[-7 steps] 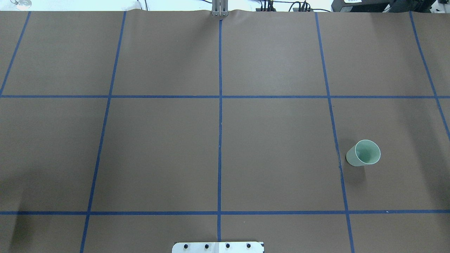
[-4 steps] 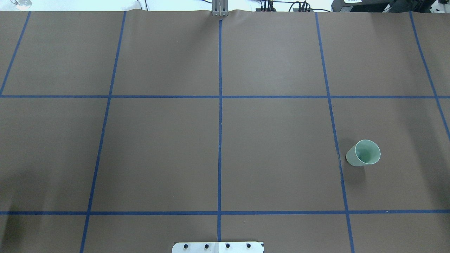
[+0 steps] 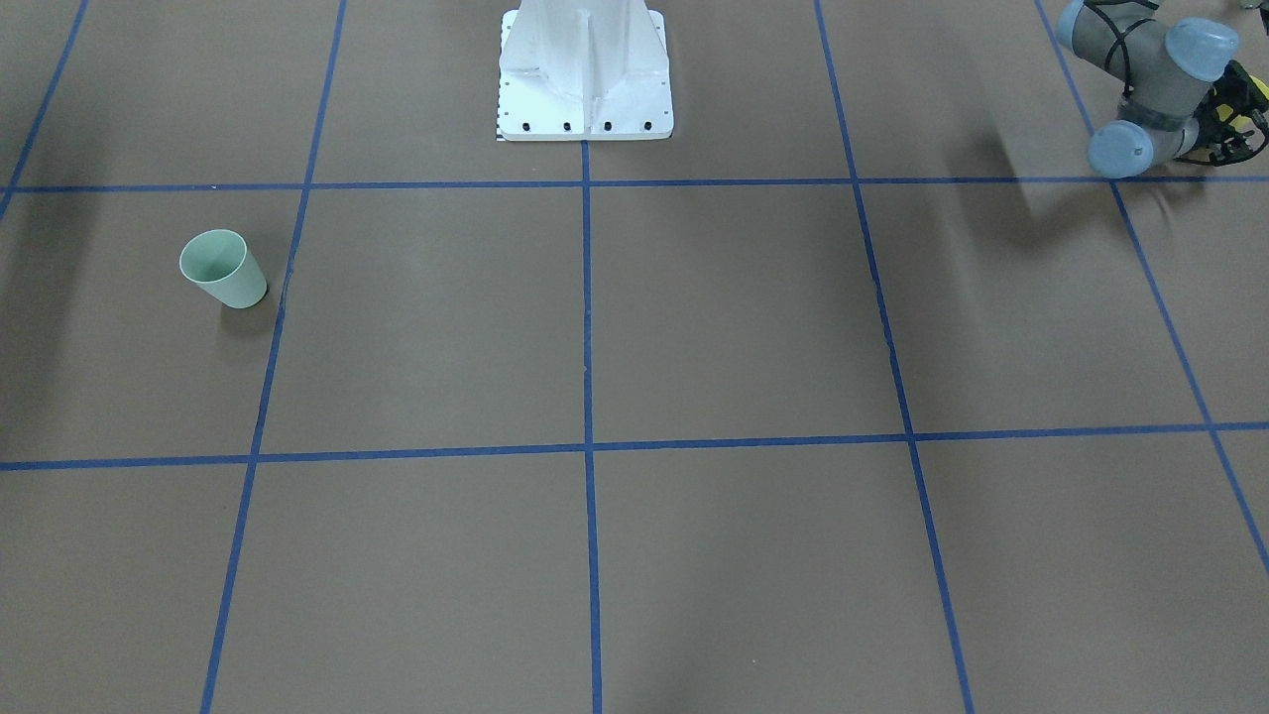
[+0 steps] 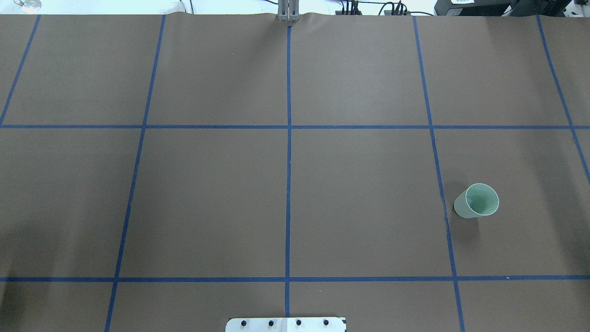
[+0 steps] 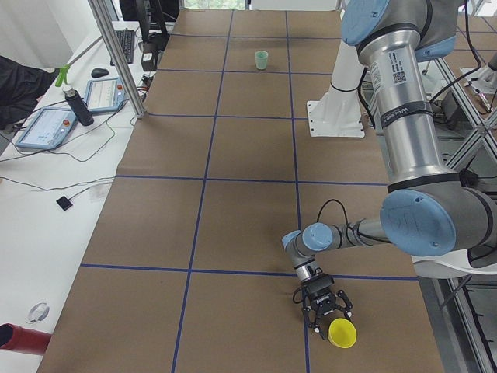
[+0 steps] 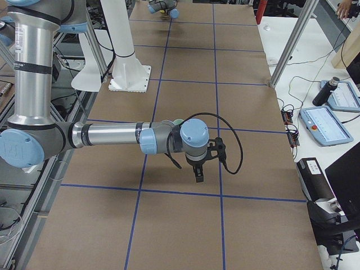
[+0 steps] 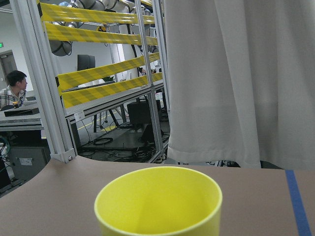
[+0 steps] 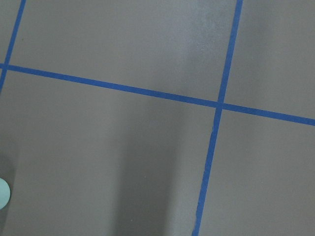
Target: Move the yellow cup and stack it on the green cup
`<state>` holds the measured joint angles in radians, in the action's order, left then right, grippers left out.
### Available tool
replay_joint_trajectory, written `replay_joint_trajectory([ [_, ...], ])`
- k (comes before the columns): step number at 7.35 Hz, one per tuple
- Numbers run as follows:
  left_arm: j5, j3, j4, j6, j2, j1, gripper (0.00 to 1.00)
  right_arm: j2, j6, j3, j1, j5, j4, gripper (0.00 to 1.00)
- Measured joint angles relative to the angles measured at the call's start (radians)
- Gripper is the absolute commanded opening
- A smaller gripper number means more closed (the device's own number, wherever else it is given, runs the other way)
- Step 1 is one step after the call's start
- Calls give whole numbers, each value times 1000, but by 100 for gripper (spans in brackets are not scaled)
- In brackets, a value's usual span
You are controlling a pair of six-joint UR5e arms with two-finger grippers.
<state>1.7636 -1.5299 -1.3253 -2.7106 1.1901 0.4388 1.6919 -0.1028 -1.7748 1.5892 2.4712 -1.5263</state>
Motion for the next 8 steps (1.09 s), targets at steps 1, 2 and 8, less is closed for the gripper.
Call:
replay_joint_trajectory([
  [1, 3, 7, 0, 0, -1, -1, 99, 1, 0, 0, 0, 0, 0, 100],
  [2, 8, 11, 0, -1, -1, -1, 87, 2, 0, -2, 0, 0, 0, 100],
  [8, 13, 11, 12, -29, -3, -30, 0, 3, 1, -7, 0, 0, 0, 100],
])
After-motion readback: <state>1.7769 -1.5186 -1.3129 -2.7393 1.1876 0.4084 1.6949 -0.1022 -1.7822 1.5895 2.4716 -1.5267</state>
